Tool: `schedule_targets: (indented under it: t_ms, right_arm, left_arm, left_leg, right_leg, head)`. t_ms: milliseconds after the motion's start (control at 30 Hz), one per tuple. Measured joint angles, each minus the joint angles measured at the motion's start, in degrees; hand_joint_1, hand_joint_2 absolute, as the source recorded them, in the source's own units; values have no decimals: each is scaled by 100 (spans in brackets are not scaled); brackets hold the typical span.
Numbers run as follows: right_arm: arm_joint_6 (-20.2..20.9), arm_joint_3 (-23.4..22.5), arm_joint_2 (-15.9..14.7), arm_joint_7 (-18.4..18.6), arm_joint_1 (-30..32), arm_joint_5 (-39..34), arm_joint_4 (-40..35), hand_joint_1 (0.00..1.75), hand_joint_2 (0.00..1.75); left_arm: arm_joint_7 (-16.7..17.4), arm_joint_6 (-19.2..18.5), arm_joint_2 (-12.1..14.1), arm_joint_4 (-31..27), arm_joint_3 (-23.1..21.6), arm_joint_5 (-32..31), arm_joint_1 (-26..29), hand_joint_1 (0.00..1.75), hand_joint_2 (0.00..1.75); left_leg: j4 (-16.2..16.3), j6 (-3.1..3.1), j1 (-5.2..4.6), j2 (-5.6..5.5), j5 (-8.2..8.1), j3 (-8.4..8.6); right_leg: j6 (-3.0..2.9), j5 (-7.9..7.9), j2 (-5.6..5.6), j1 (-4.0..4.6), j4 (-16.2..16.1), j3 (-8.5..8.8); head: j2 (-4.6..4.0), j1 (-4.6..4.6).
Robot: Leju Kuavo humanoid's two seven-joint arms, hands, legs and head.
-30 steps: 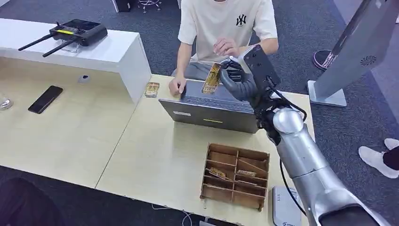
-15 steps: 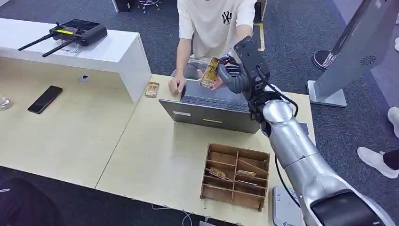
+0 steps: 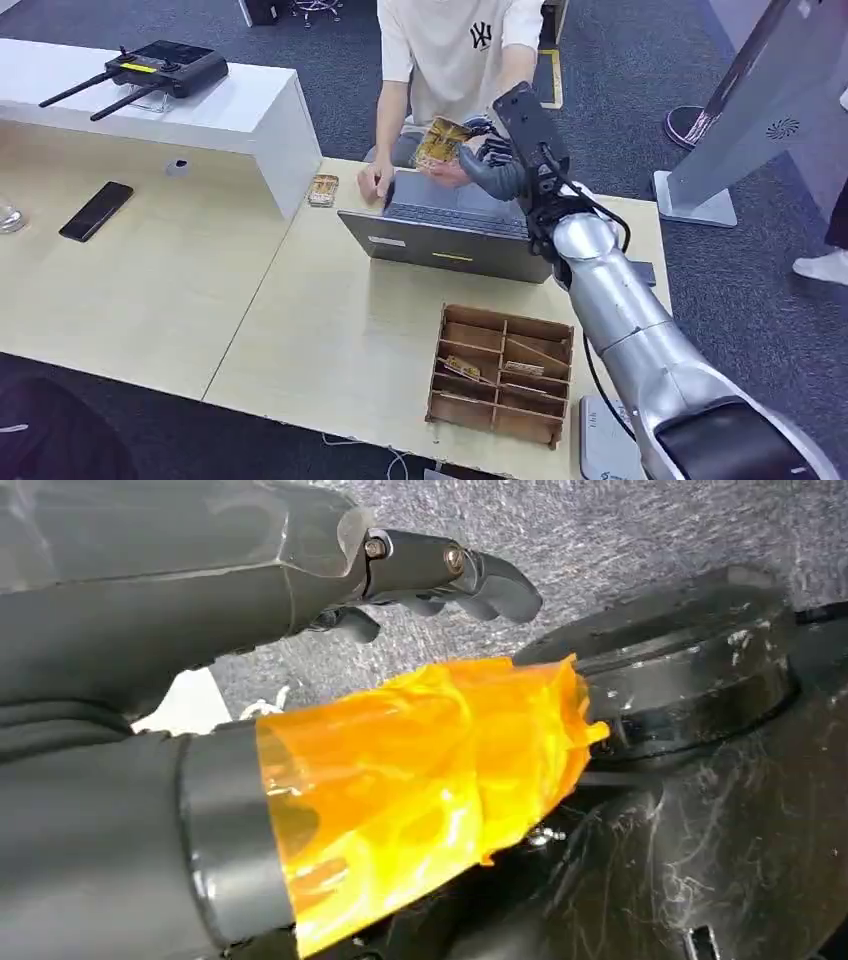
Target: Pass the card to the sensor for recognition and then transmit it.
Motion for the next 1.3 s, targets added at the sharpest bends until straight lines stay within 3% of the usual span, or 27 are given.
schedule_targets:
  t_ms: [433, 633, 667, 700, 733, 767, 1033, 1300]
  right_arm:
    - [-37, 7, 0, -11, 70, 166, 48, 0, 175]
    - [6, -35, -9, -345, 348, 90, -272, 5, 175]
    - [13, -44, -13, -409, 442, 83, -390, 101, 175]
    - [22, -52, -26, -454, 512, 64, -526, 161, 175]
    - [31, -66, -53, -477, 630, 50, -715, 161, 175]
    - [33, -83, -77, -494, 761, 42, -932, 175, 175]
    - [207, -171, -408, -542, 1839, 201, -2744, 175, 175]
    - [461, -112, -815, -536, 2780, 651, -4032, 175, 175]
  left_arm:
    - [525, 0, -59, -184, 604, -750, 400, 0, 0]
    - [605, 0, -161, -327, 955, -941, 628, 0, 0]
    - [630, 0, -182, -348, 1004, -1015, 669, 0, 0]
    - [673, 0, -197, -371, 1060, -1110, 701, 0, 0]
    - [715, 0, -225, -409, 1115, -1234, 751, 0, 0]
    - [757, 0, -245, -448, 1179, -1358, 805, 0, 0]
    - [894, 0, -354, -671, 1456, -1978, 1054, 0, 0]
    - [610, 0, -324, -702, 1428, -1799, 1052, 0, 0]
  left_leg:
    - [0, 0, 1, 1, 0, 1]
    - [0, 0, 2, 3, 0, 40]
    - [1, 0, 2, 3, 0, 39]
    - [1, 0, 2, 3, 0, 39]
    - [1, 0, 3, 3, 0, 39]
    - [1, 0, 2, 3, 0, 38]
    - [0, 0, 2, 1, -1, 37]
    - [0, -1, 3, 1, -1, 38]
  right_leg:
    - [0, 0, 1, 1, 0, -1]
    - [0, 0, 2, 1, -1, -4]
    - [0, 0, 2, 1, 0, -5]
    - [0, 0, 3, 2, 0, -5]
    - [0, 0, 2, 3, -1, -5]
    - [0, 0, 2, 3, -1, -5]
    - [-1, 0, 0, 3, -3, -6]
    - [-1, 0, 1, 4, -3, -7]
  head:
    - [0, 2]
    - [0, 0]
    - [0, 0]
    - [0, 0]
    - [0, 0]
    - [0, 2]
    - [0, 0]
    - [0, 0]
